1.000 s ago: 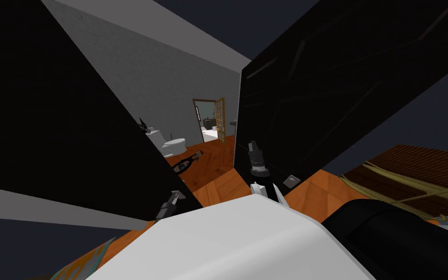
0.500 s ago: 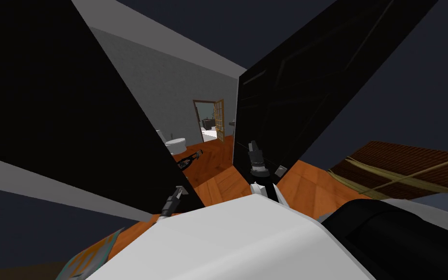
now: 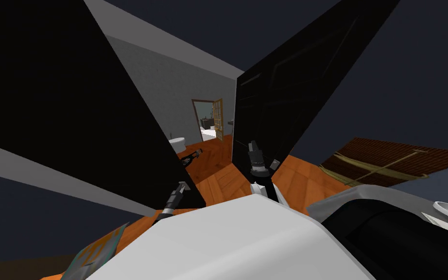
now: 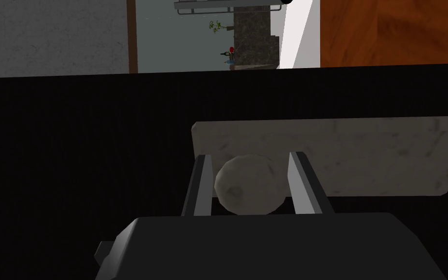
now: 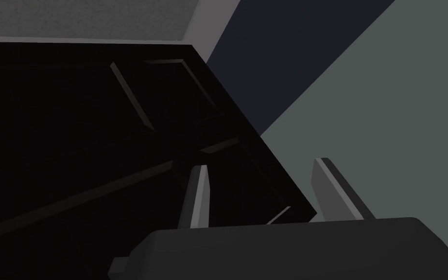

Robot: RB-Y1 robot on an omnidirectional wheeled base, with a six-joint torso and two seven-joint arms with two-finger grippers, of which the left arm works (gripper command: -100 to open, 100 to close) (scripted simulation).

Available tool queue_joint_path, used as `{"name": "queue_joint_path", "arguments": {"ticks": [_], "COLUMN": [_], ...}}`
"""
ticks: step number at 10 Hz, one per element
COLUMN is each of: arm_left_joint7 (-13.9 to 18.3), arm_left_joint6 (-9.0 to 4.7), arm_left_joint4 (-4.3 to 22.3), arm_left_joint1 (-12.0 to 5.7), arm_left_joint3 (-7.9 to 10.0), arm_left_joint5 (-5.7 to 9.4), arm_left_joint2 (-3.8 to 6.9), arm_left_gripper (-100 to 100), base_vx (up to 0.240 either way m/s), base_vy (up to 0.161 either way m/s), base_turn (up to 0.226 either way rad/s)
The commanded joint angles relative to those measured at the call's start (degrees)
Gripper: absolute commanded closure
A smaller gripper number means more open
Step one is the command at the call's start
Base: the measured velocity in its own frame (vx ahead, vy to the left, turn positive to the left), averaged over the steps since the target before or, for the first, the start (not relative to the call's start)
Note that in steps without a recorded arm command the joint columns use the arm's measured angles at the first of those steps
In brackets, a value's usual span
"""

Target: Pull the door open

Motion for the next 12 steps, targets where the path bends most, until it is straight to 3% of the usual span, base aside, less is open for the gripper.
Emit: {"name": "queue_joint_path", "arguments": {"ticks": [1,8,9,10,12], "arm_left_joint7": [-0.46,-1.95,-1.69,-1.00,-0.30], "arm_left_joint6": [0.69,2.11,1.87,-0.09,-2.06], "arm_left_joint4": [0.25,5.20,5.27,6.00,6.58], "arm_left_joint1": [-0.74,-8.33,-7.94,-7.04,-6.07], "arm_left_joint3": [-1.77,-7.49,-6.97,-7.87,-8.53], "arm_left_joint5": [0.63,4.60,4.28,4.71,5.13], "arm_left_joint2": [-0.44,-0.49,-0.49,0.53,1.63], "arm_left_gripper": [100,100,100,100,100], "base_vx": [-0.160,-0.149,-0.044,-0.112,-0.205], "base_vy": [0.051,0.086,0.050,0.039,0.089], "base_turn": [-0.033,-0.055,-0.043,-0.264,-0.213]}}
